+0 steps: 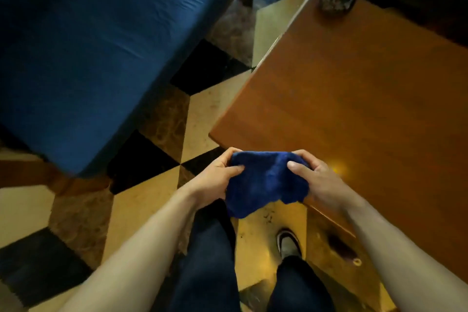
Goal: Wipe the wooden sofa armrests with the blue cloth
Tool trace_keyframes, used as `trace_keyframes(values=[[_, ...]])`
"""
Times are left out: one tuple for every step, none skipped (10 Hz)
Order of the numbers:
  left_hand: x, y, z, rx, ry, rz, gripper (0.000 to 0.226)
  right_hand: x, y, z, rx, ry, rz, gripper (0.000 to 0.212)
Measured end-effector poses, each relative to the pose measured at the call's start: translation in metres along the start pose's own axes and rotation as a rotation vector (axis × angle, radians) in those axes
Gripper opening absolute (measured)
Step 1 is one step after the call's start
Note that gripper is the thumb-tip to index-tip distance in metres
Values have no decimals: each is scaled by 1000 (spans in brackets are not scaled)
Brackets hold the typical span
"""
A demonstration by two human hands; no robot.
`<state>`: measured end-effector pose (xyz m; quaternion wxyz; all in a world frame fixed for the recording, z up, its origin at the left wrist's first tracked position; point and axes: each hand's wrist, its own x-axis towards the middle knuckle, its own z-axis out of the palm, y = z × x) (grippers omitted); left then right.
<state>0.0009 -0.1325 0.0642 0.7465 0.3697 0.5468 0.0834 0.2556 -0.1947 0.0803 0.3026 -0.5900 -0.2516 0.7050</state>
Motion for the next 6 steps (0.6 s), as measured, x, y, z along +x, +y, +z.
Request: trace_keyframes(values=[[54,9,-34,84,-28,4,18,49,16,11,195,66,87,14],[110,31,-62,273,-25,45,18,98,30,26,433,144,149,19],[145,43,-75,394,-11,94,22,132,34,33,517,210,150,26],[178,49,-81,733,55,183,43,167,35,37,362,526,139,35],[177,47,-78,966,143,276,58,167,34,39,190,789,179,34],[158,39,-81,1021,280,312,67,145,43,50,72,874,260,36]])
